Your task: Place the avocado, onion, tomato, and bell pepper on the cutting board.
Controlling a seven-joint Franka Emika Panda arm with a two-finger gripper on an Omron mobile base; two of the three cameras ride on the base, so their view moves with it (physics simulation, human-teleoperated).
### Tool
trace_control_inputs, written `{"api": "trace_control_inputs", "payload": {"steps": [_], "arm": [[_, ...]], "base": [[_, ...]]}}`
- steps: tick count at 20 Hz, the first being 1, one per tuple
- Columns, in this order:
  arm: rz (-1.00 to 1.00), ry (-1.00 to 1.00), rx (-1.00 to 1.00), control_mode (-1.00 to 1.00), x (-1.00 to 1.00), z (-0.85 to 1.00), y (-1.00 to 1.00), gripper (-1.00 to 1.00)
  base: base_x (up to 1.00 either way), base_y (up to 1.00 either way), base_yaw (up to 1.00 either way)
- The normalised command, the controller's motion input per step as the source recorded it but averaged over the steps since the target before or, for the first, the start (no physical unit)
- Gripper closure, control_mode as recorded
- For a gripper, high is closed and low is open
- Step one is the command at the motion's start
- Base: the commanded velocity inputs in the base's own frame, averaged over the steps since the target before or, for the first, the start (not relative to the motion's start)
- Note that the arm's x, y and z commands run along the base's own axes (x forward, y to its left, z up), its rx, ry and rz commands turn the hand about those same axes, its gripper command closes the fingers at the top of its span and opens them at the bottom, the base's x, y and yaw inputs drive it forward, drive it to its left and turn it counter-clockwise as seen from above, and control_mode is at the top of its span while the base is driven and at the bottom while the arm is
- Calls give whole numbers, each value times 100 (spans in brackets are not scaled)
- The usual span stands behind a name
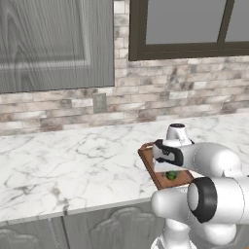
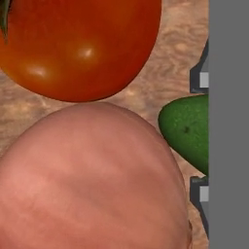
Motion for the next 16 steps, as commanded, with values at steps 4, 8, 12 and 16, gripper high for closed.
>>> {"api": "trace_control_inputs", "payload": {"steps": [4,8,12,16], "arm": [[0,0,1,-100,-6,15,0,-100],[0,-3,0,-100,-4,35,0,-100],[0,-11,0,-100,-14,64,0,-100],[0,-15,0,-100,-31,88,0,-100]], "base": [[0,0,0],[0,0,0],[0,0,0],[0,0,0]]}}
